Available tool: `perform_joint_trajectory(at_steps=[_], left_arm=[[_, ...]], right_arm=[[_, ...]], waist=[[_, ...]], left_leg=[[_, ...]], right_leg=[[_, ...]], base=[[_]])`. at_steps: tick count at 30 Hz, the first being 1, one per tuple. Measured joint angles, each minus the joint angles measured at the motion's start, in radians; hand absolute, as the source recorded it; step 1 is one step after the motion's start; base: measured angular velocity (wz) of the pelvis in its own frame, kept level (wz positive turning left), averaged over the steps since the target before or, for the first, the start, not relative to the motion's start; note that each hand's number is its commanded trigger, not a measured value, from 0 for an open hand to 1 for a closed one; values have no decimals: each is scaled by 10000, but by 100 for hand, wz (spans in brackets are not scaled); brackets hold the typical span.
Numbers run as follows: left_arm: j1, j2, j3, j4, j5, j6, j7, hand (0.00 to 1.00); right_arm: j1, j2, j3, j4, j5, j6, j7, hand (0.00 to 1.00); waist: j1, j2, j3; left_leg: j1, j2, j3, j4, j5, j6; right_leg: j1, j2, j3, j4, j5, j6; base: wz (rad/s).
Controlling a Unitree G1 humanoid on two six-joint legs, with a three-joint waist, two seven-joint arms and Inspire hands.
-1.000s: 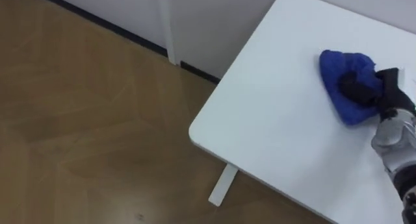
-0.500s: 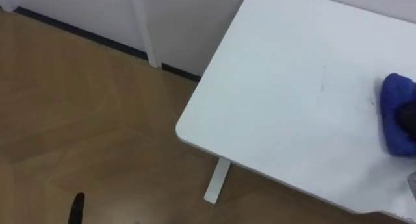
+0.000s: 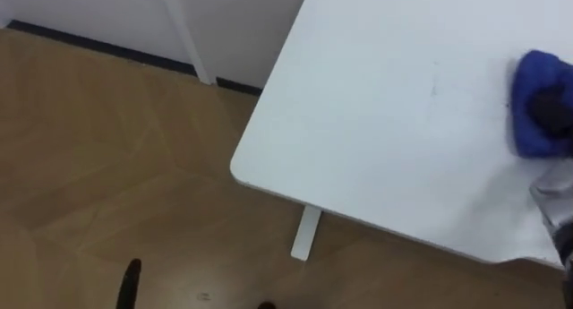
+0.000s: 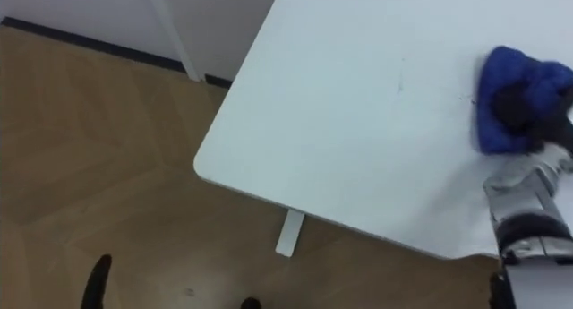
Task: Wipe table
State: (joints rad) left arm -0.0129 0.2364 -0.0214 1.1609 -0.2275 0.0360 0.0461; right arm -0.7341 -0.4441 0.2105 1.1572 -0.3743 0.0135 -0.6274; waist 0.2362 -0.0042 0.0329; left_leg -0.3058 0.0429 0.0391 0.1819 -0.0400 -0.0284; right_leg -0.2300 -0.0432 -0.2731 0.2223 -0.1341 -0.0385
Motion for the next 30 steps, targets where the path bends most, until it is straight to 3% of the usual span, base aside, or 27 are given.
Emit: perform_joint_trajectory(at_steps=[3,4,5,7,8,10,12,14,15,17,20,23,25,26,27,30], left_arm=[[-33,0,-132,-2,-186,-2,-155,0],[16,2,-137,-2,-187,-2,-165,0],[155,7,-137,-8,-182,-1,-175,0],[297,49,-131,-15,-177,10,-182,0],[437,72,-132,7,-174,18,-180,0],[465,152,-64,10,-174,17,-175,0],[462,203,183,-11,-173,-41,-94,0],[495,212,461,-35,-164,-68,11,0],[517,219,634,-42,-166,-75,54,0],[631,232,838,-84,-150,-75,178,0],[715,226,945,-241,-149,-153,342,0],[676,152,840,-430,-167,-235,372,0],[615,12,735,-416,-167,-232,247,0],[566,-88,746,-416,-169,-233,199,0],[577,-167,746,-371,-168,-235,164,0],[559,-248,398,-246,-169,-234,103,0]], right_arm=[[-424,126,376,-8,-427,-48,320,100],[-409,123,377,-9,-467,-101,333,100],[-256,103,298,-29,-445,-203,344,100],[34,42,16,-38,-439,-402,335,100],[469,-82,-25,-51,-372,-727,221,100],[1074,-138,-470,-15,-76,-1206,81,100],[1800,-152,-1080,-15,234,-1599,-76,100],[2620,-181,-2007,-10,473,-1952,-135,100],[3003,-204,-2387,-6,587,-2014,-146,100],[3500,-221,-2770,26,659,-2014,-143,100],[4090,-313,-3136,89,778,-2012,-158,100],[3973,-320,-3102,30,860,-1927,-187,100],[3767,-308,-2953,-19,624,-1666,-248,100],[3484,-253,-2837,-77,511,-1342,-230,100],[3151,-175,-2582,-133,508,-960,-120,100],[2265,201,-1720,-297,509,-288,62,100]], waist=[[438,-317,143],[447,-371,149],[429,-484,88],[295,-615,77],[81,-611,80],[-139,-607,78],[-295,-626,16],[-509,-629,-103],[-540,-648,-132],[-657,-630,-306],[-731,-512,-368],[-674,-323,-270],[-581,-157,-265],[-443,-106,-288],[-259,-81,-263],[7,-78,-248]], left_leg=[[8,14,-189,-149,68,-74],[-4,-7,-265,-146,68,-78],[-55,-66,-443,-135,68,-79],[-123,-151,-594,-85,67,-79],[-154,-219,-732,4,66,-77],[-143,-273,-723,167,54,-59],[-115,-307,-688,236,28,-16],[-46,-362,-679,238,-111,177],[27,-381,-685,237,-143,201],[71,-408,-680,262,-167,229],[276,-433,-672,395,-201,251],[318,-387,-597,582,-222,219],[378,-331,-489,592,-214,201],[449,-260,-300,573,-205,194],[565,-175,-101,521,-195,180],[533,-1,279,507,-165,134]], right_leg=[[-4,-4,-97,-32,-115,-78],[4,-14,-207,-50,-151,-69],[93,-32,-342,-149,-178,-45],[262,-48,-596,-346,-183,-27],[424,-57,-863,-392,-186,-8],[646,-85,-991,-385,-180,2],[834,-87,-1129,-390,-193,25],[1017,-106,-1117,-395,-317,225],[1117,-110,-1126,-408,-318,228],[1182,-135,-1153,-393,-317,230],[1458,-156,-1164,-396,-331,256],[1525,-129,-1079,-373,-365,281],[1493,-133,-982,-353,-379,223],[1418,-129,-730,-267,-402,206],[1366,-86,-524,-171,-397,182],[1145,-18,-265,-19,-309,46]], base=[[20],[45],[45],[49],[52],[61],[52],[36],[17],[0],[-2],[-17],[-24],[-53],[-57],[-48]])
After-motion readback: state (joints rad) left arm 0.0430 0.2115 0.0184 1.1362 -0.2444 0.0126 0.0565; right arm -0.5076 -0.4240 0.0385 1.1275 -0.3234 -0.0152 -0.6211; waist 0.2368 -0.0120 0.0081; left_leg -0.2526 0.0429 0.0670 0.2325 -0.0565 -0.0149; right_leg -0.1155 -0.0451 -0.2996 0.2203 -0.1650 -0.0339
